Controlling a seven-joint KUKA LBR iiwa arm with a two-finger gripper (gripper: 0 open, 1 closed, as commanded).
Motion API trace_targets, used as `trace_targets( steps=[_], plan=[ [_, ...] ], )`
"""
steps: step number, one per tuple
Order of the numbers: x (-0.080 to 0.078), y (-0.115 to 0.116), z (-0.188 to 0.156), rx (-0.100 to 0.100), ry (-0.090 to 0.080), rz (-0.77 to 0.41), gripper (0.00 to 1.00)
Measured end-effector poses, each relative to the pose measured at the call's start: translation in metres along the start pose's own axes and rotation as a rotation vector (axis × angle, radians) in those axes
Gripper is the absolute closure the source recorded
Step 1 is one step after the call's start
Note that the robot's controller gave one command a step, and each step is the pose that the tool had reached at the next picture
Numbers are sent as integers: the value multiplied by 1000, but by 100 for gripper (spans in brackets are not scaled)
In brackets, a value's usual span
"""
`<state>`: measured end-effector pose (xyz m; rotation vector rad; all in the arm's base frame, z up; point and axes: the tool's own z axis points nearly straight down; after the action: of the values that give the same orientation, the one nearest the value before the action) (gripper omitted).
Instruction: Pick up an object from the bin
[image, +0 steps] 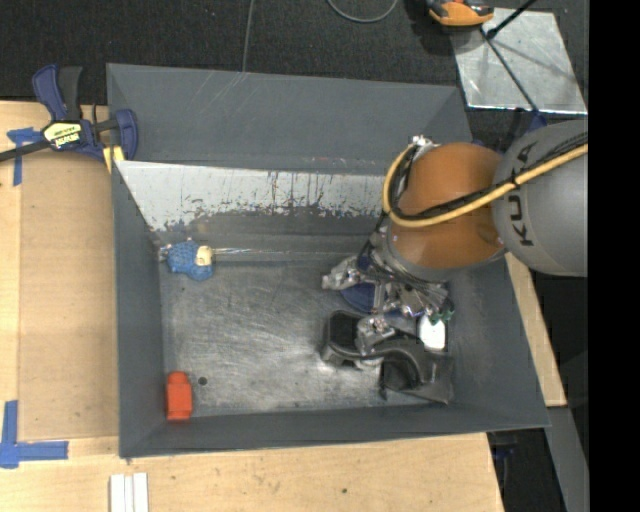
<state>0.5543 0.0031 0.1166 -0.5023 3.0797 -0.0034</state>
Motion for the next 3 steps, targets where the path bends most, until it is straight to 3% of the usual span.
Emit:
trace_targets(
  steps=[1,2,3],
  plan=[
    [4,-1,1,1,-3,50,0],
    [4,-2,1,2,-4,-18,0],
    [5,-3,1,3,-6,3,0]
  ],
)
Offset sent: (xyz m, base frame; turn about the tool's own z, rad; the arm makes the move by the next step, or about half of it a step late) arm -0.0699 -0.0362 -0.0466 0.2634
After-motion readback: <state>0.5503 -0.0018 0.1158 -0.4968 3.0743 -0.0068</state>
